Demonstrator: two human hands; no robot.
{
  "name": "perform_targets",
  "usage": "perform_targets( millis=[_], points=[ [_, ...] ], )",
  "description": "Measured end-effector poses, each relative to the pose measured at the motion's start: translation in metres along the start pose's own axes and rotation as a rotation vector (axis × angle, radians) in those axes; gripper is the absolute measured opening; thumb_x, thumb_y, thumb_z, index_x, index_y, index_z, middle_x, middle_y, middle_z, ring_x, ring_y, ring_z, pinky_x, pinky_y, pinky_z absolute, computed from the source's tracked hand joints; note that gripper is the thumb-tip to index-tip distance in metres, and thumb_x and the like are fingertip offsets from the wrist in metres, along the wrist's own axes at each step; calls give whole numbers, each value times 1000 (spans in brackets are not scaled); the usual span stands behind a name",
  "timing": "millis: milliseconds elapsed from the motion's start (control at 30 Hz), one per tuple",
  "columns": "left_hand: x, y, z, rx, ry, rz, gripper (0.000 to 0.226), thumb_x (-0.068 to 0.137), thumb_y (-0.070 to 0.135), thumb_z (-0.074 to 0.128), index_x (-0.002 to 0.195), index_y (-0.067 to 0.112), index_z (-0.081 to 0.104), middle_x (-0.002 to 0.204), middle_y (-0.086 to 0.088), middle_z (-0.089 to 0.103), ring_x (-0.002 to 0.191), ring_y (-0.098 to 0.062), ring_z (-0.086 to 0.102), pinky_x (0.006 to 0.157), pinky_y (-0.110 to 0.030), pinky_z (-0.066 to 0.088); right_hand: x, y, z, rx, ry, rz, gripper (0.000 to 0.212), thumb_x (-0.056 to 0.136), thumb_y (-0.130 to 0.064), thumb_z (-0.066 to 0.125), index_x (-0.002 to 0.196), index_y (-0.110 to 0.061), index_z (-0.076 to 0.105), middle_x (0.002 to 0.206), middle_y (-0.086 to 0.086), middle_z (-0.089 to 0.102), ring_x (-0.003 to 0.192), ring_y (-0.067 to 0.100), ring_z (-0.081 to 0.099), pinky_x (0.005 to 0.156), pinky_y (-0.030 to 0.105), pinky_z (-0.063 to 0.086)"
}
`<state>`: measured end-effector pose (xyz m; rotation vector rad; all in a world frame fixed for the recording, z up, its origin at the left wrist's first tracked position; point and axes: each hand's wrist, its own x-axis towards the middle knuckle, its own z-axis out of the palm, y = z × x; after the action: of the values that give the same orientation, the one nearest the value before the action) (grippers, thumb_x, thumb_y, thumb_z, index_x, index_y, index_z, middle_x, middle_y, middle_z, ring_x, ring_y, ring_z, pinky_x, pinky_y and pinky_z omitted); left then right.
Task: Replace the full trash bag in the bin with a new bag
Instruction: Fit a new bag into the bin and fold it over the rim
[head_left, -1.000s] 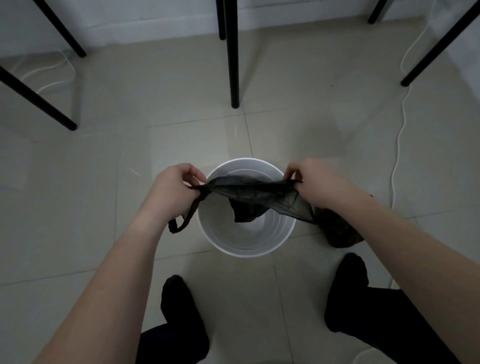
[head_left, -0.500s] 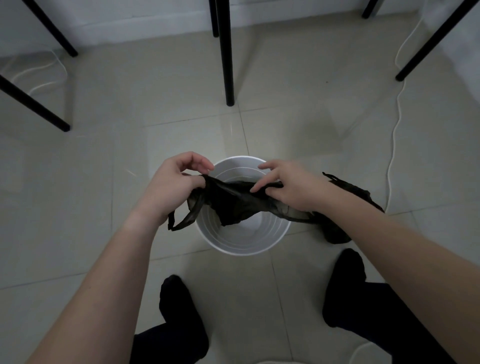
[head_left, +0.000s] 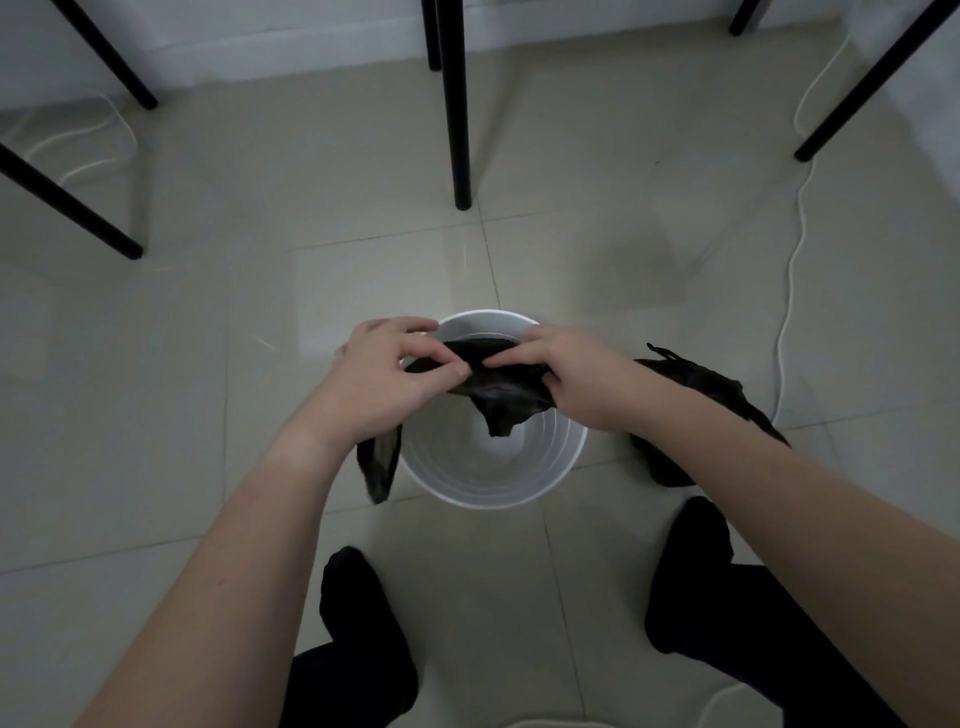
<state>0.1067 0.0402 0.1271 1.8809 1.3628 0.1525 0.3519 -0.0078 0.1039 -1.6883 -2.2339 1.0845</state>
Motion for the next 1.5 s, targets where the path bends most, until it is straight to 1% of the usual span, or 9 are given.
perform_targets(
  millis=[133, 333, 567, 733, 933, 1233, 1333, 1433, 1500],
  points=[
    [5, -2, 14, -60, 120, 62, 15, 94, 44, 73, 97, 33, 83, 112, 8, 75, 113, -13, 64, 107, -43, 47, 0, -3, 0, -21, -29, -60, 52, 96, 3, 53, 128, -34, 70, 101, -12, 50, 97, 15, 55, 93, 38, 48],
    [5, -17, 18, 83, 118, -103, 18, 90, 26, 77, 105, 35, 83, 99, 14, 66, 110, -15, 65, 89, -23, 43, -1, -3, 1, 26, -25, -20, 59, 94, 11, 44, 117, -32, 76, 102, -9, 51, 99, 17, 53, 95, 39, 48],
    [1, 0, 20, -72, 60, 54, 23, 72, 32, 95, 81, 43, 78, 138, 10, 57, 137, -19, 47, 116, -40, 38, -3, -8, -8, 190, 48, -44, 59, 93, 13, 42, 122, -27, 74, 98, -28, 51, 98, -2, 54, 93, 13, 42],
    [5, -2, 23, -56, 157, 114, 33, 81, 2, 81, 70, 32, 76, 129, 8, 62, 124, -12, 58, 111, -26, 40, -5, -6, -17, 272, 125, -24, 62, 91, 13, 41, 117, -31, 77, 103, -12, 60, 101, 7, 59, 89, 12, 44],
    [6, -7, 30, 47, 125, -79, 62, 79, -12, 51, 113, 30, 81, 113, -4, 77, 103, -23, 72, 92, -26, 53, -9, -11, -21, 236, 73, 2, 64, 89, 16, 38, 111, -28, 80, 104, -12, 62, 102, 7, 60, 93, 14, 44],
    [12, -13, 30, 44, 258, -91, 50, 82, -1, 47, 104, 27, 82, 87, 11, 51, 85, -15, 53, 81, -25, 44, -8, -13, -18, 62, 172, 207, 35, 102, -44, 52, 103, -21, 77, 91, 2, 69, 86, 19, 64, 82, 41, 52],
    [10, -7, 31, -28, 292, -92, 32, 80, 20, 57, 97, 29, 82, 85, 17, 54, 78, -5, 57, 74, -21, 43, -7, -12, -16, -3, 214, 195, 27, 99, -42, 59, 120, -32, 72, 106, -5, 71, 100, 18, 64, 87, 37, 52],
    [9, -10, 27, 104, 302, -56, 28, 83, 22, 75, 108, 34, 80, 89, 7, 54, 87, -21, 62, 81, -30, 49, -8, -8, -11, -177, 162, 191, 53, 92, -26, 67, 139, -45, 52, 104, -2, 54, 93, 24, 59, 77, 38, 51],
    [7, -13, 26, 198, 233, -65, 52, 74, 22, 85, 123, 36, 72, 100, 3, 46, 91, -27, 54, 86, -38, 52, -12, -6, -6, -300, 99, 243, 72, 85, -28, 71, 146, -44, 38, 104, 0, 41, 86, 26, 54, 70, 39, 50]
  ],
)
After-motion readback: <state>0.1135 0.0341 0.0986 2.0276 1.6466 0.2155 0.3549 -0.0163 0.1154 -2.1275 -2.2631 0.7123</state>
